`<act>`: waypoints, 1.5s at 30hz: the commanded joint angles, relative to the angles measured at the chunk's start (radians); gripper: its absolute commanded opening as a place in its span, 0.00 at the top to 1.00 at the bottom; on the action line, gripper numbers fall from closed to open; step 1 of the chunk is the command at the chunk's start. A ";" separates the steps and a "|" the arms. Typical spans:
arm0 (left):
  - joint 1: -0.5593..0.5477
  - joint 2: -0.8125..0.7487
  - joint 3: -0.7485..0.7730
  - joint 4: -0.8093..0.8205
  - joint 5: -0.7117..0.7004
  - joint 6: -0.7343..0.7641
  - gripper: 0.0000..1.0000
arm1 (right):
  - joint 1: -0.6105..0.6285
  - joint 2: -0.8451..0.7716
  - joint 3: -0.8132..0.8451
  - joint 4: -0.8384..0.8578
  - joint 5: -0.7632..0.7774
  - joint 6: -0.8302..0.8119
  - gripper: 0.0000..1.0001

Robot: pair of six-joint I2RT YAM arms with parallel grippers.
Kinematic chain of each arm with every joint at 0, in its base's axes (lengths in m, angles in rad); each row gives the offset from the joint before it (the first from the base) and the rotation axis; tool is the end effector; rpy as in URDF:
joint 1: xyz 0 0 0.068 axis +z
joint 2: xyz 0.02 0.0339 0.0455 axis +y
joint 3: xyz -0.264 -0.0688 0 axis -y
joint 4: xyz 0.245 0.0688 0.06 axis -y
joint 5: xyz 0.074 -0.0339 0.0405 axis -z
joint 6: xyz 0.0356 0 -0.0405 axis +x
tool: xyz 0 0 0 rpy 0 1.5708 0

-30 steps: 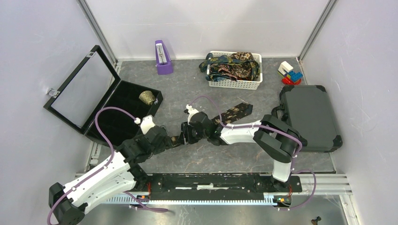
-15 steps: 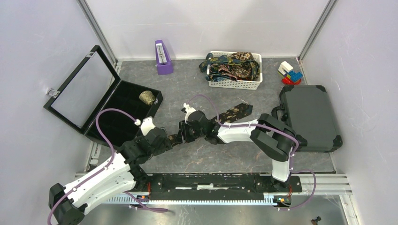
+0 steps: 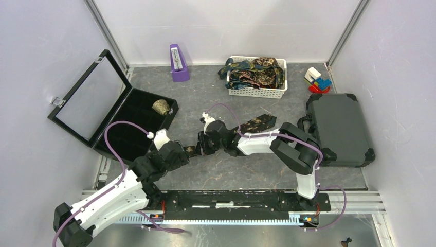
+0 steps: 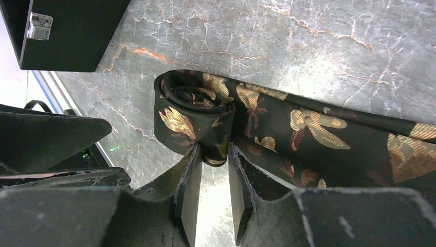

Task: Roll the ties
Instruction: Roll the tie at the center of the board.

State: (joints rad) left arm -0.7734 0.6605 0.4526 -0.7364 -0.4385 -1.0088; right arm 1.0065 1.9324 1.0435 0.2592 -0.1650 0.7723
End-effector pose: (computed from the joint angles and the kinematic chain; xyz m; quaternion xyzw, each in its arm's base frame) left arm 0.1007 -0.0771 0.1975 -0.1756 0.9143 -0.1039 0.3500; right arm 0.2104 0.3433 0.1438 -0.1409 0.8778 0.3972 0.2275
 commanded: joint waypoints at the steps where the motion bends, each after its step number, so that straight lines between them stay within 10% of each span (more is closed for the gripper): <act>1: 0.011 -0.005 -0.012 0.068 -0.036 0.006 0.24 | -0.019 0.015 0.020 0.011 -0.015 -0.026 0.68; 45: 0.299 0.121 -0.192 0.575 0.286 0.188 0.36 | -0.071 0.038 0.016 0.046 -0.080 -0.033 0.68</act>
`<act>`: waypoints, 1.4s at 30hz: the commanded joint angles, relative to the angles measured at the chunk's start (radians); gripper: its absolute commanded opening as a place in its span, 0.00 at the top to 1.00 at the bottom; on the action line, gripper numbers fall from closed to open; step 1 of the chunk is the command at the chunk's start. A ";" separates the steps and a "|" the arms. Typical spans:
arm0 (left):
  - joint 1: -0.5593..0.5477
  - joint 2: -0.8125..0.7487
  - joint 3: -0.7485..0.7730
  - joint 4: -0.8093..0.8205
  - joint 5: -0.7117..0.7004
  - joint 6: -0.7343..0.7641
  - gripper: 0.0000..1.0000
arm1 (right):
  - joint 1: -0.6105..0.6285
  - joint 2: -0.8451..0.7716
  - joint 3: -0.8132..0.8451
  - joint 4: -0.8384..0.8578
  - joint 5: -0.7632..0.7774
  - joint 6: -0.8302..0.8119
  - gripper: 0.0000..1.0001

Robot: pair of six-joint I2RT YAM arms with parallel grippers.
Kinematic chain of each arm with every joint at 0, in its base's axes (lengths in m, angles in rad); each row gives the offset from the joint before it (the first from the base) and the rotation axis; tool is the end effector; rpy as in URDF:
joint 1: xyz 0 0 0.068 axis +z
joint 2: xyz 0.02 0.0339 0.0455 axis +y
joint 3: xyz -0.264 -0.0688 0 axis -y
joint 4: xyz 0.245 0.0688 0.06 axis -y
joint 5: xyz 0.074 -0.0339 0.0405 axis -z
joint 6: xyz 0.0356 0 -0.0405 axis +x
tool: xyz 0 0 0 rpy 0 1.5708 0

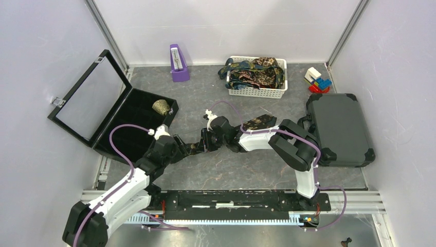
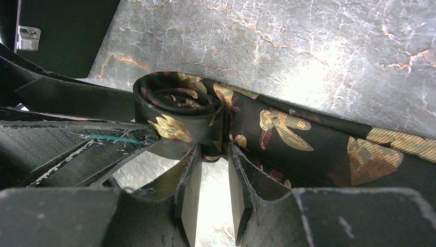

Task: Roll the ties
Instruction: Roll the tie at the center of the board.

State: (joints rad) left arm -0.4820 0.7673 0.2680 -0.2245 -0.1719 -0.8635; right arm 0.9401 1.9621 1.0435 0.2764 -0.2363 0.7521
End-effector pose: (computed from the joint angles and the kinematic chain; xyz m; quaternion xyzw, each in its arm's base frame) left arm 0.1406 -0.0667 0.1599 -0.2068 0.8851 -0.1939 0.3690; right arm 0.2315 0.3312 0.1342 -0.1359 0.8790 0.4028 0.2159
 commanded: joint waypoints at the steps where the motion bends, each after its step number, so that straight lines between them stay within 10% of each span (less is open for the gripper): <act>1: 0.008 0.020 -0.007 0.067 0.019 0.041 0.37 | -0.004 0.009 0.017 0.029 -0.010 -0.013 0.68; 24: 0.008 0.110 -0.039 0.220 0.079 0.043 0.67 | -0.004 0.029 0.041 0.026 -0.025 -0.010 0.68; 42: 0.006 0.072 0.027 -0.007 0.188 0.055 0.85 | -0.023 -0.224 -0.096 -0.061 0.062 -0.099 0.61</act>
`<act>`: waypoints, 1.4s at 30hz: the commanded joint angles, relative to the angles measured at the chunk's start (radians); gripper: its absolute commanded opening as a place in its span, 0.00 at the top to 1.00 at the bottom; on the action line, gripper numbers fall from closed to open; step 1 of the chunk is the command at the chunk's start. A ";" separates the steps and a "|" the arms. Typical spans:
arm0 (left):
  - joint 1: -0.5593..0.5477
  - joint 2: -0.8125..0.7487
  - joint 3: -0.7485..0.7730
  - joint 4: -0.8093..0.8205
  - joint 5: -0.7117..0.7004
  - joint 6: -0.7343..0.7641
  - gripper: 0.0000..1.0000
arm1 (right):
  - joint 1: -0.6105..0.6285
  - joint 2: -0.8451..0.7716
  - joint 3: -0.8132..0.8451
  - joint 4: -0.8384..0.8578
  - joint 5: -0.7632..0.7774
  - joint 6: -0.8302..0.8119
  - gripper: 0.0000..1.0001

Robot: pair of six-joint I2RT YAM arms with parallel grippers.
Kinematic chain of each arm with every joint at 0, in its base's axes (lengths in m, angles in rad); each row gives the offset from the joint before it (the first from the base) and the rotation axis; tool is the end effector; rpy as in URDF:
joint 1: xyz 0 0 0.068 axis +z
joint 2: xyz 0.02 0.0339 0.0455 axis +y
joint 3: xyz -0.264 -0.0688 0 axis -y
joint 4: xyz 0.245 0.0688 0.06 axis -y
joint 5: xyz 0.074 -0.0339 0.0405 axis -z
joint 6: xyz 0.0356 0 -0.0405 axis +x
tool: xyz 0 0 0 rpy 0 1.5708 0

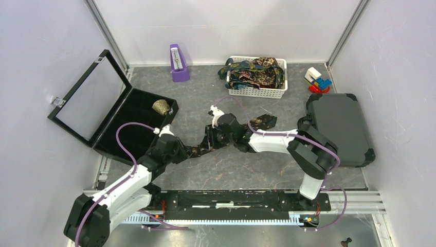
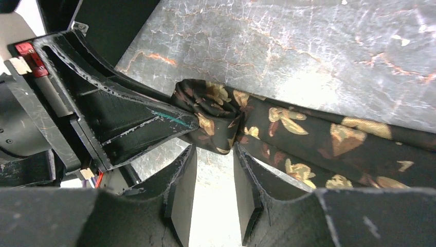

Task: Roll the ties
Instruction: Roll the tie at the center of the board.

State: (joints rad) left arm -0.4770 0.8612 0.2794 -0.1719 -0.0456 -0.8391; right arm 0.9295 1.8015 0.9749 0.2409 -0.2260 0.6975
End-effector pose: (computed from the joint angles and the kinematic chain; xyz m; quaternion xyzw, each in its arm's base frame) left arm 0.1478 -0.0746 0.1543 -0.1741 0.9008 -0.2263 0.3270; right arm 0.2216 0.3101 0.1708 -0.1543 0.8635 0.4097 0.2506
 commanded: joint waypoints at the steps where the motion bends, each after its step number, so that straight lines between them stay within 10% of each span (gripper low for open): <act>1: 0.001 -0.026 0.014 -0.066 0.076 0.027 0.85 | -0.015 -0.069 -0.030 -0.035 0.063 -0.053 0.61; 42: 0.000 -0.085 0.002 -0.133 0.031 -0.023 0.88 | -0.204 -0.129 -0.210 -0.068 0.134 -0.070 0.69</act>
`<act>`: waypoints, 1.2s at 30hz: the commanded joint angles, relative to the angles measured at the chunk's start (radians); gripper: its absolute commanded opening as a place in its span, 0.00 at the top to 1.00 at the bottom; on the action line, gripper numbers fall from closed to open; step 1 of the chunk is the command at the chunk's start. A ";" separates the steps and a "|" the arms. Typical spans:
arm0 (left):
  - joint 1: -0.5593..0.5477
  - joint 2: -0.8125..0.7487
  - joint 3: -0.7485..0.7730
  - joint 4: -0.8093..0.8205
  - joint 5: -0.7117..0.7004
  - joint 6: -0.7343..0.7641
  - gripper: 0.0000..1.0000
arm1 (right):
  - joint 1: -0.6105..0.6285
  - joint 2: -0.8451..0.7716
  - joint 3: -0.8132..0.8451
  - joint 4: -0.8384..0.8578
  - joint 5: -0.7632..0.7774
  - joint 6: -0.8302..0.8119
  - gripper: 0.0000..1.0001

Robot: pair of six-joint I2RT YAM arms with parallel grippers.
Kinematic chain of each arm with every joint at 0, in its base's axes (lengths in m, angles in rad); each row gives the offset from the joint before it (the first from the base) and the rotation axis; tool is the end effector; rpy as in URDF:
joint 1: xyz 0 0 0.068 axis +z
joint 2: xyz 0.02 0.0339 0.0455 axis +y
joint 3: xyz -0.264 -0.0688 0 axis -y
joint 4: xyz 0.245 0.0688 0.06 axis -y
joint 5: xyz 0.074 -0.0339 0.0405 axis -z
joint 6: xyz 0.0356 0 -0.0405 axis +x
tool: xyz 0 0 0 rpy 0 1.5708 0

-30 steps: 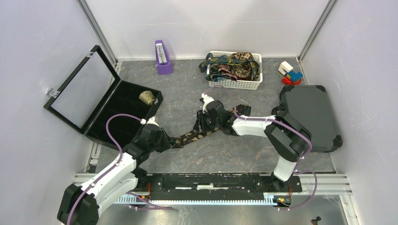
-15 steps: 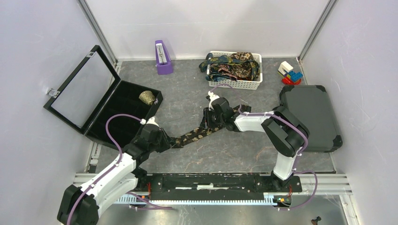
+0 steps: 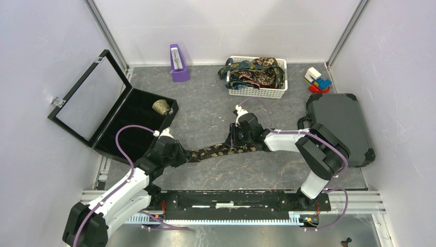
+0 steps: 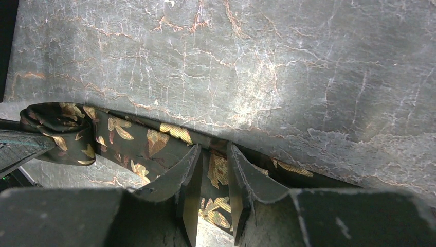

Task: Roll the ties
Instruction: Roll the tie at the center of the board.

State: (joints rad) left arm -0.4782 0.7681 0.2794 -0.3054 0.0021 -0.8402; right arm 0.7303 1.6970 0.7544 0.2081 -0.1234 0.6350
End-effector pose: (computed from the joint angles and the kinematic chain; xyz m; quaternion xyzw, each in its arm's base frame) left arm 0.1344 -0.0698 0.1567 -0.1662 0.9105 -0.2327 0.2987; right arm 0.2406 0.2213 0.1392 -0.0685 0.9099 0.2994 0.2789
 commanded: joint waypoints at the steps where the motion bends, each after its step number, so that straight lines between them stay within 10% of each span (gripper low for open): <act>1: 0.001 0.009 0.003 0.000 -0.013 -0.020 0.88 | -0.003 -0.029 0.022 -0.037 0.025 -0.011 0.69; 36: 0.001 0.084 0.150 -0.167 -0.037 0.010 0.87 | 0.299 0.159 0.293 0.007 -0.006 0.064 0.70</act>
State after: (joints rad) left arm -0.4778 0.8505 0.3882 -0.4545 -0.0185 -0.8398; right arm 1.0161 1.8275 0.9997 0.1753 -0.1162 0.6842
